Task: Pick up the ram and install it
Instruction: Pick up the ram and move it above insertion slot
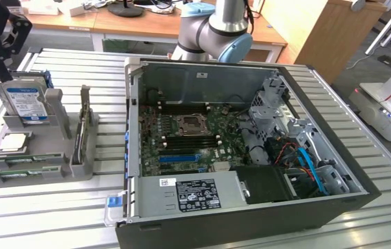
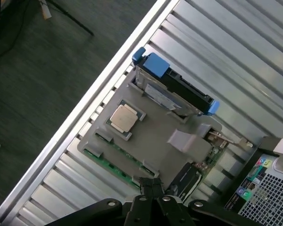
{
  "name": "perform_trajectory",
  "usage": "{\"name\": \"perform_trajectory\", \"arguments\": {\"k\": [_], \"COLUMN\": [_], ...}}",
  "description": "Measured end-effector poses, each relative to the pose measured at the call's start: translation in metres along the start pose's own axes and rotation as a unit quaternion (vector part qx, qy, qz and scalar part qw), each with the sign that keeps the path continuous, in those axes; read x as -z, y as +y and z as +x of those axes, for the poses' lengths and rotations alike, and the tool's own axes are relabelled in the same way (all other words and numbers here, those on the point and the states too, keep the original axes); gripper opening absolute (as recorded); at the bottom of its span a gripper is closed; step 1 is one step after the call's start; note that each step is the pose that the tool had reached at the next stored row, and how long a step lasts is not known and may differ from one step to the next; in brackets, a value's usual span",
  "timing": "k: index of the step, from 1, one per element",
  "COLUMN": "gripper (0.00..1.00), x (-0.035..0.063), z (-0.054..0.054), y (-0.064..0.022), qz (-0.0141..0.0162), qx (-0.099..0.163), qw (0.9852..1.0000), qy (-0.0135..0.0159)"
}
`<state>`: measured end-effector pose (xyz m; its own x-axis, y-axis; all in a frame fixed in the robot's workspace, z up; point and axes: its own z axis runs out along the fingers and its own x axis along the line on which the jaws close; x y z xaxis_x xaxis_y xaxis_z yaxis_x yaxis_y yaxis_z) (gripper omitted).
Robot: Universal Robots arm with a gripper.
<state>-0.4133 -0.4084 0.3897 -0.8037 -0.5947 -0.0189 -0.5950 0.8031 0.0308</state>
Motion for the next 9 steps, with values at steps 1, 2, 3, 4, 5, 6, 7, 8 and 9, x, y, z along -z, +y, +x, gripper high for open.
{"name": "perform_trajectory", "arguments": {"k": [1,2,3,4,5,6,7,8,9], "gripper": [0.11,0.11,0.11,0.11,0.11,0.11,0.11,0.11,0.11], "x": [0.0000,0.0000,-0.0001,-0.0001,-0.0001,-0.0001,-0.0002,-0.0002,-0.0002], "z": [0.0000,0.0000,0.0000,0.0000,0.0000,0.0000,0.0000,0.0000,0.0000], "y": [0.0000,0.0000,0.0000,0.0000,-0.0001,-0.0001,0.0000,0.0000,0.0000], "qz": [0.0000,0.0000,0.0000,0.0000,0.0000,0.0000,0.0000,0.0001,0.0000], "qx": [0.009,0.018,0.027,0.036,0.045,0.055,0.064,0.073,0.082], "qw": [1.0000,0.9998,0.9996,0.9994,0.9990,0.9985,0.9980,0.9974,0.9967], "qy": [0.0004,0.0008,0.0012,0.0017,0.0021,0.0025,0.0029,0.0033,0.0037]}}
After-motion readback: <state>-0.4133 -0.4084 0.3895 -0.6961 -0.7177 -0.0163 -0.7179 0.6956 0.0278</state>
